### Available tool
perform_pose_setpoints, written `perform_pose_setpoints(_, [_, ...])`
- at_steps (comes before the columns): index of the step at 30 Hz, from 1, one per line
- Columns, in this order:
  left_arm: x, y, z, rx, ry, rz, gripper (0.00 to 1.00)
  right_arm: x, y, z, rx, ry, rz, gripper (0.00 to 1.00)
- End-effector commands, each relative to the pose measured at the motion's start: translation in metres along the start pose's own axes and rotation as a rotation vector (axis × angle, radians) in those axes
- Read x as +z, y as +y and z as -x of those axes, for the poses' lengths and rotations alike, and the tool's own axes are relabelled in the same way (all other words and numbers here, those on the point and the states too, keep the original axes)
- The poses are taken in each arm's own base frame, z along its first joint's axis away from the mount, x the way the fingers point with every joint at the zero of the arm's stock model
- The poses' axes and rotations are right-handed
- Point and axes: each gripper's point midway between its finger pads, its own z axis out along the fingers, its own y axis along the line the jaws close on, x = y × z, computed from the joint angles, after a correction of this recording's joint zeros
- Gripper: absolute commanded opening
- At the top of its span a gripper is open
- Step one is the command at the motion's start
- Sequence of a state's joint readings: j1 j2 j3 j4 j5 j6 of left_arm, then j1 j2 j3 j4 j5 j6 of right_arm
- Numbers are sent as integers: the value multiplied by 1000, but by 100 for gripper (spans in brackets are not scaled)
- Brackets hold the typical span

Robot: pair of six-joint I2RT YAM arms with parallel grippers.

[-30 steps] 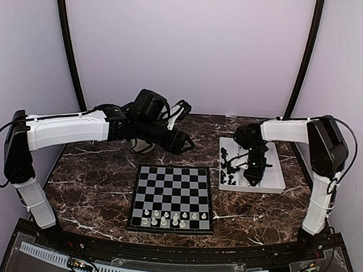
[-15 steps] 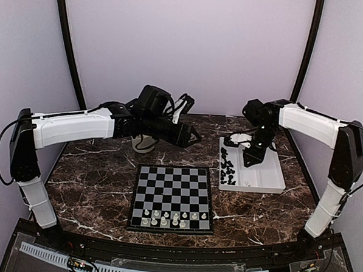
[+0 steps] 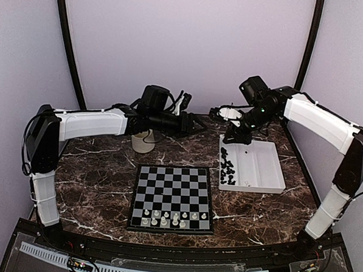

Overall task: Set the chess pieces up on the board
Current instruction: Pass from the right arm to the left

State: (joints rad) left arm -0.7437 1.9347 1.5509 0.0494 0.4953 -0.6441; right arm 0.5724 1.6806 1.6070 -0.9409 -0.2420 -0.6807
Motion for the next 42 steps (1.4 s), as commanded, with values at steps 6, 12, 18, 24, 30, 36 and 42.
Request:
perform_pose_setpoints(6, [4,-42,16,-10,-2,-198,48,6,-4,51,-82,-106,-27,16])
perform_pose_setpoints(12, [7,-41,13,-22,11,-207,41,8,1,63,-103,-124,-17,16])
perform_pose_setpoints(18, [9,-36,12,-37,17,-196,35,3,4,70,-113,-145,-16,16])
perform_pose_setpoints(24, [11,-35,11,-48,25,-213,19,2,5,72,-113,-147,-16,16])
perform_pose_setpoints(30, [11,-38,11,-39,28,-233,3,1,3,72,-102,-147,-26,21])
perform_pose_setpoints(36, [-3,-43,15,53,25,-192,0,-12,12,53,-76,-135,-31,42])
perform_pose_setpoints(42, [-30,-35,-2,217,89,-53,0,-42,15,-4,45,-159,1,55])
